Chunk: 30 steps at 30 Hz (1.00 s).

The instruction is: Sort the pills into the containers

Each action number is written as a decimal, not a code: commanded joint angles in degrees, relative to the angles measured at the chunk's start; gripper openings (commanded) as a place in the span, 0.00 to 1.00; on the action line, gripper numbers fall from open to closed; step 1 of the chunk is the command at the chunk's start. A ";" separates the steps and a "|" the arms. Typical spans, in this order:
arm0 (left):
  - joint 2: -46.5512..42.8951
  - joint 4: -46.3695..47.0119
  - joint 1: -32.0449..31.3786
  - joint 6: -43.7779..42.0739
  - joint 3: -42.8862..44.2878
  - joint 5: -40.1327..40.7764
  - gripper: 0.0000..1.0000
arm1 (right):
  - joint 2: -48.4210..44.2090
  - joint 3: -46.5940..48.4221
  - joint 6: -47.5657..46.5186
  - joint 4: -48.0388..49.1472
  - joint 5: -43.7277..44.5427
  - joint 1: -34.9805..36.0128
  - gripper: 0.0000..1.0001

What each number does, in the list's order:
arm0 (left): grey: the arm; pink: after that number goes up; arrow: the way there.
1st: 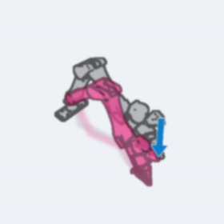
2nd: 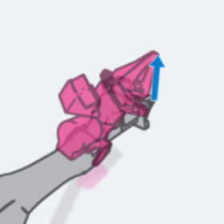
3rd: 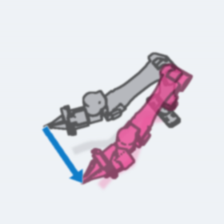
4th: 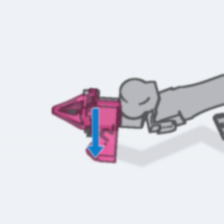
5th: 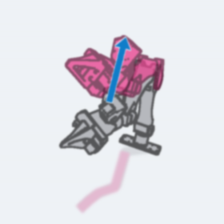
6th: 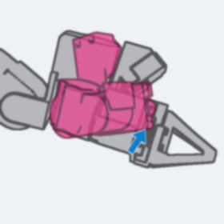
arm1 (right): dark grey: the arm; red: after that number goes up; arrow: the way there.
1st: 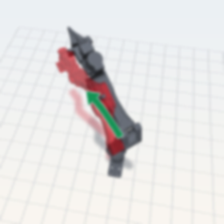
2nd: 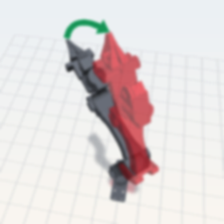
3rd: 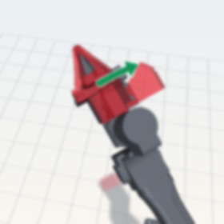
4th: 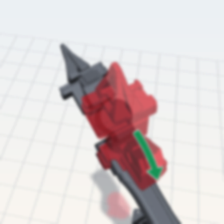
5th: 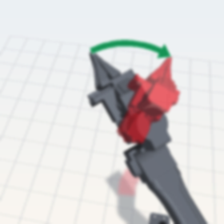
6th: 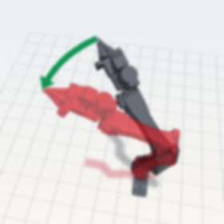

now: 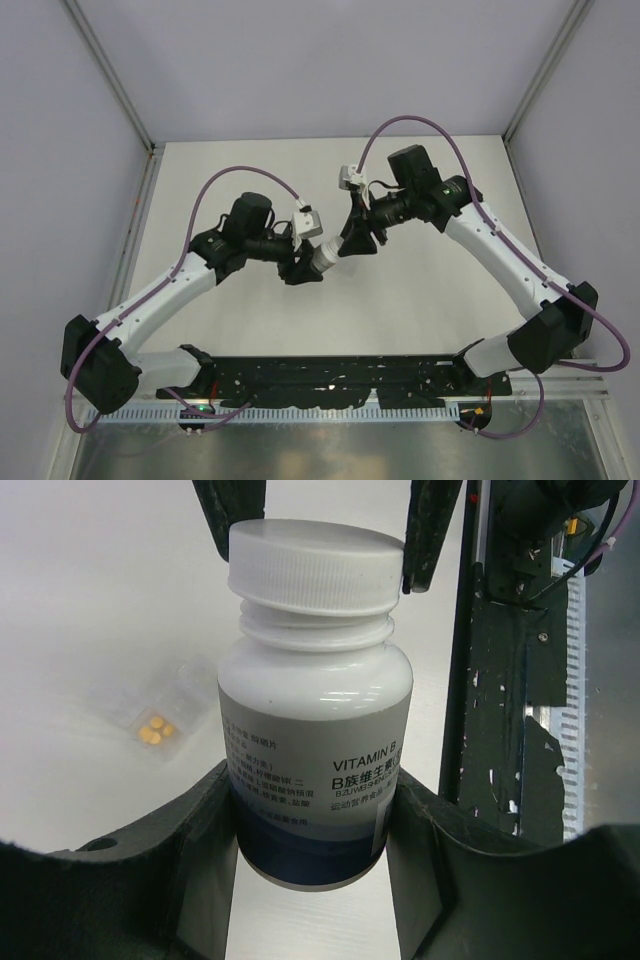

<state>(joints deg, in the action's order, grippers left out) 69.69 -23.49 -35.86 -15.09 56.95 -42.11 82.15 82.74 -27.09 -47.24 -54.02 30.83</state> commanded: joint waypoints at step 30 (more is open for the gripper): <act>-2.19 4.23 -0.53 0.41 -0.17 2.63 0.00 | 4.59 3.04 1.42 -2.15 -5.14 0.55 0.25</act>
<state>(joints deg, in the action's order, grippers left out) 69.47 -24.71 -36.05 -15.22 56.36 -41.45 85.60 83.46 -27.68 -48.97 -58.15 30.72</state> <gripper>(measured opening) 0.558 0.472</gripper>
